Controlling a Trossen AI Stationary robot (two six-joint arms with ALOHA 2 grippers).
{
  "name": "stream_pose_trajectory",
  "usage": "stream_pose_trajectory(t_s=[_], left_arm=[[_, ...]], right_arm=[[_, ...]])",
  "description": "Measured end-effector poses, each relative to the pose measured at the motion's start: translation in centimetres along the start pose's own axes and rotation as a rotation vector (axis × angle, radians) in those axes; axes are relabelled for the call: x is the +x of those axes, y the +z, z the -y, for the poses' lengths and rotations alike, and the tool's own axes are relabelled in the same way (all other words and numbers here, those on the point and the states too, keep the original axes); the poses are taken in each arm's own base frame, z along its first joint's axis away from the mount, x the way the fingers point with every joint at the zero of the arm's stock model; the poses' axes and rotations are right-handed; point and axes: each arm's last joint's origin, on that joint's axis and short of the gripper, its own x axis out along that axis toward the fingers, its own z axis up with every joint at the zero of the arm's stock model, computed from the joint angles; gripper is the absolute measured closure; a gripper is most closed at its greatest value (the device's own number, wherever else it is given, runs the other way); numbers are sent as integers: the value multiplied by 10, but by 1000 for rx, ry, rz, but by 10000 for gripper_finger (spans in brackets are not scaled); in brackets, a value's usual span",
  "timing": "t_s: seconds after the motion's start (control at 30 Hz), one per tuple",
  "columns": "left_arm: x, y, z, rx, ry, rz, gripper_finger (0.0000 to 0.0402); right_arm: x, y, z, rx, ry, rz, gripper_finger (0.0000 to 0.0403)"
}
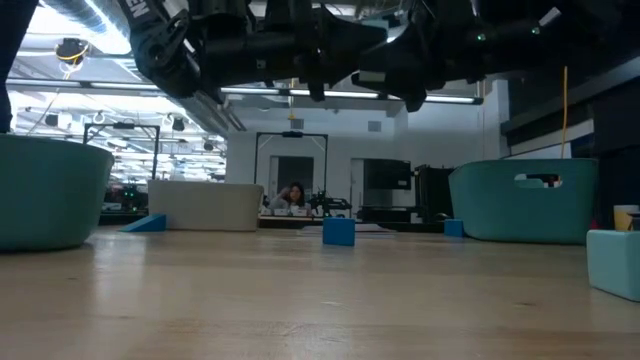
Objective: Sort & place blocks by color
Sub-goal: Put the light blue block into the right green bin
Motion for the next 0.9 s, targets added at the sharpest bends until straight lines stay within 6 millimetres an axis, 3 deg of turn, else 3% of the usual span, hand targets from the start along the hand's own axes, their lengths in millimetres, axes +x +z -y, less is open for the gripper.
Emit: stream_pose_trajectory(t_s=[0.27, 0.6, 0.9], left_arm=[[0, 0, 0, -3, 2, -2, 273], [-1, 1, -11, -114, -59, -22, 185], [-3, -2, -18, -143, -83, -64, 162]], right_arm=[[0, -1, 0, -13, 0, -10, 265], [0, -5, 0, -17, 9, -52, 265], [-1, -5, 1, -19, 2, -62, 265]])
